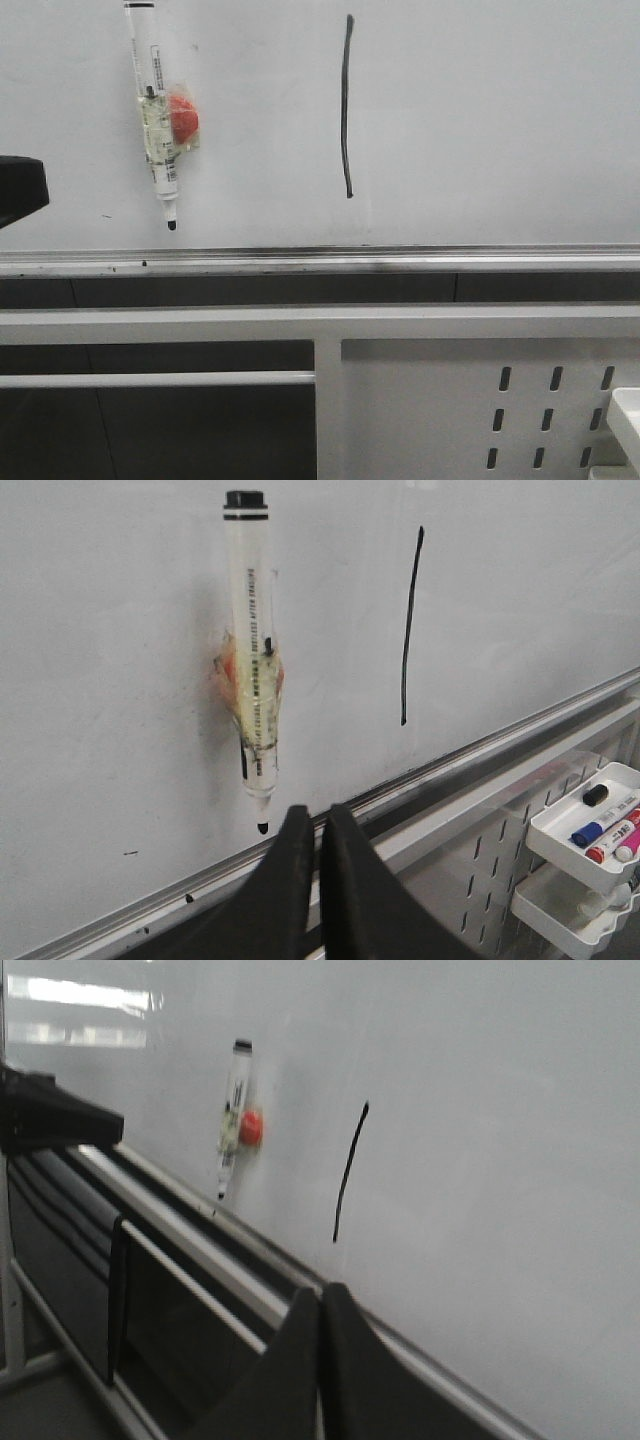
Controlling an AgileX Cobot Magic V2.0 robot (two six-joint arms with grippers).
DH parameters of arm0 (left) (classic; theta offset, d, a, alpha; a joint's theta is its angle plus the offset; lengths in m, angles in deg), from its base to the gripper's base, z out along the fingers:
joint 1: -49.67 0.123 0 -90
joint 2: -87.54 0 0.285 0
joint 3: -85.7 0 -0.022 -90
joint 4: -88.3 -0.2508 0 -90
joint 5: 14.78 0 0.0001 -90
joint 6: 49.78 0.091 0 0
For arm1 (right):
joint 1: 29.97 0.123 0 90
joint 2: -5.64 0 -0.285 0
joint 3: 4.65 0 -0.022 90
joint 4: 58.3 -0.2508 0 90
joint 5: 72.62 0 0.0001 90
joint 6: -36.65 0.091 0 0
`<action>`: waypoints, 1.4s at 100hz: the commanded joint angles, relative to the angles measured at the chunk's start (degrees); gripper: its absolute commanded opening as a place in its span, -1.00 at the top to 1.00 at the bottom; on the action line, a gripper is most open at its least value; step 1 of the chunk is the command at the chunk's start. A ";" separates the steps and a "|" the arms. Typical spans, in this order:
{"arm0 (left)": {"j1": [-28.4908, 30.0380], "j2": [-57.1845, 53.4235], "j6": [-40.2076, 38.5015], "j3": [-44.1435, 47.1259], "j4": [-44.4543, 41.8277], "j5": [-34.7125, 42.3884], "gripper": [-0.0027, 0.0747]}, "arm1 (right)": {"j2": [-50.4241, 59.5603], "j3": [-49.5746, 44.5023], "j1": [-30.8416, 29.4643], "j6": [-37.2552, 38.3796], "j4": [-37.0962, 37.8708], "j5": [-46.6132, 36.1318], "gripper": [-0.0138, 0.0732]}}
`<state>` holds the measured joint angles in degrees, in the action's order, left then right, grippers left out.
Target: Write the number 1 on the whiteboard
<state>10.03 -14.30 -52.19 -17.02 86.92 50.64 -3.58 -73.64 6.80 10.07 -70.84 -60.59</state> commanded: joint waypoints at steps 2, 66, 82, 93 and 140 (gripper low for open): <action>0.07 -0.39 1.14 0.34 0.02 8.61 0.98 | -2.55 -0.73 -0.19 0.04 -0.41 -3.80 0.84; -0.04 -39.67 -4.21 -21.58 -7.00 -61.30 0.98 | -3.05 -6.90 -0.19 0.04 -0.41 -2.65 0.84; 0.72 -51.89 -3.65 -21.58 -12.38 -73.61 0.98 | -3.05 -6.90 -0.19 0.04 -0.41 -2.65 0.84; 1.81 -59.90 -3.65 -21.58 -12.64 -81.83 0.98 | -3.05 -6.90 -0.19 0.04 -0.41 -2.65 0.84; 31.19 -68.94 -3.65 -12.16 -8.54 -79.36 0.98 | -3.05 -6.90 -0.19 0.04 -0.41 -2.37 0.84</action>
<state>36.51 -84.64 -55.63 -29.62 76.39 -35.89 -5.50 -82.05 6.80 10.08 -71.05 -59.05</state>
